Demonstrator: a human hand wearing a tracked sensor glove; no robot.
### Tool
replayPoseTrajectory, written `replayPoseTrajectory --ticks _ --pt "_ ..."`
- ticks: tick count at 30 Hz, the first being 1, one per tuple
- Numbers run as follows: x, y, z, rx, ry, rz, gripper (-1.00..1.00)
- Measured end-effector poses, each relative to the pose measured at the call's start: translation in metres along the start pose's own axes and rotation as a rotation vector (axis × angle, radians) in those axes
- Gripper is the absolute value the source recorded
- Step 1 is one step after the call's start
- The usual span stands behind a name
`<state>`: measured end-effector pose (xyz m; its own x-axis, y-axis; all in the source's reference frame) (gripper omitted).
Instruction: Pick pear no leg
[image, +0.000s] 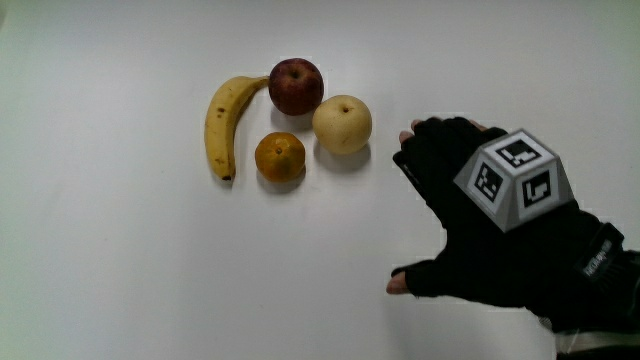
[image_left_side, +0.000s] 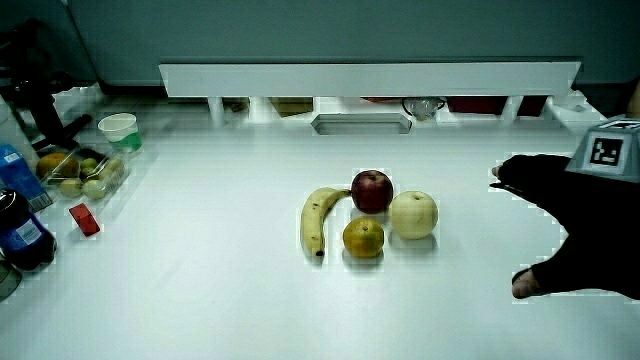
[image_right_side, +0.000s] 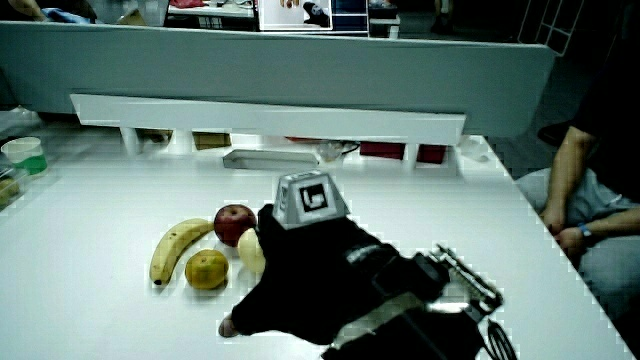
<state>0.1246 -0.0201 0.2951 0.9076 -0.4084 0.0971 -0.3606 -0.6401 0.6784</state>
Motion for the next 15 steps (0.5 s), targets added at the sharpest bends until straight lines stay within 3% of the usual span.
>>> replayPoseTrajectory --ticks 1,6,8,9,10,11,12,13,14,15 --pt "-0.003 0.001 0.005 -0.007 0.001 0.032 0.00" --pt "0.004 0.019 0.011 0.020 0.002 -0.004 0.00" --pt "0.007 0.029 0.011 -0.015 0.028 -0.024 0.00" --pt "0.006 0.032 0.014 0.019 0.007 -0.013 0.00" --pt "0.009 0.039 0.013 -0.006 0.026 -0.049 0.00" --pt "0.006 0.040 0.017 0.010 0.013 -0.052 0.00" --pt "0.006 0.045 0.019 -0.010 0.020 -0.043 0.00" --pt "0.009 0.051 0.018 0.041 -0.010 -0.085 0.00" --pt "0.011 0.057 0.018 -0.003 0.043 -0.075 0.00" --pt "0.010 0.060 0.022 0.019 0.034 -0.070 0.00"
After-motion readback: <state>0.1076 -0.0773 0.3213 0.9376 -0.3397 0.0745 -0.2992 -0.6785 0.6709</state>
